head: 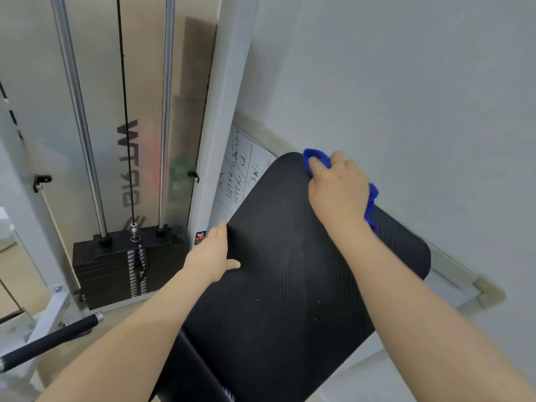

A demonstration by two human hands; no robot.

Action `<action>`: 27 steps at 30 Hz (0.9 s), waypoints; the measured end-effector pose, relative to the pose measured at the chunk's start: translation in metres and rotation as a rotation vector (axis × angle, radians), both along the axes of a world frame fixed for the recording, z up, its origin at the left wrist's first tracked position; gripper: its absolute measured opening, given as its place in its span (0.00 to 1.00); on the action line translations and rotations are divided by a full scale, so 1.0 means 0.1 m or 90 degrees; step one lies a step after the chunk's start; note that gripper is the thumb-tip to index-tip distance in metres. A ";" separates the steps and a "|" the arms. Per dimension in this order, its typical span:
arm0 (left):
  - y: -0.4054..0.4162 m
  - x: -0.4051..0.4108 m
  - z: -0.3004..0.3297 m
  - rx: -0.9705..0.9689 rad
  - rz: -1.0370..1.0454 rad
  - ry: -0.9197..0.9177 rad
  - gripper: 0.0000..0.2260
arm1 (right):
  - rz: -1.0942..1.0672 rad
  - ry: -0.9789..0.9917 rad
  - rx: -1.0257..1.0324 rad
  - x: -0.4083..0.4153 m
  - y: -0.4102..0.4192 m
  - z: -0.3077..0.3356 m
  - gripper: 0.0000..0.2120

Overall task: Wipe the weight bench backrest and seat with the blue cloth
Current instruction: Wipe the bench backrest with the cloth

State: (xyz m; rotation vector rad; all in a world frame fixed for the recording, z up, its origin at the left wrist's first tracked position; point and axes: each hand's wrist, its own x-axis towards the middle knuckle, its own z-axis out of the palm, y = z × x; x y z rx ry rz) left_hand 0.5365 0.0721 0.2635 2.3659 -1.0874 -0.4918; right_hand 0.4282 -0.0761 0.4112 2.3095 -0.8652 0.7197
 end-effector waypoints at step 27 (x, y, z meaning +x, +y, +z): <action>0.03 0.07 -0.11 -0.041 0.013 0.010 0.40 | 0.111 0.094 -0.009 0.50 0.20 -0.26 0.08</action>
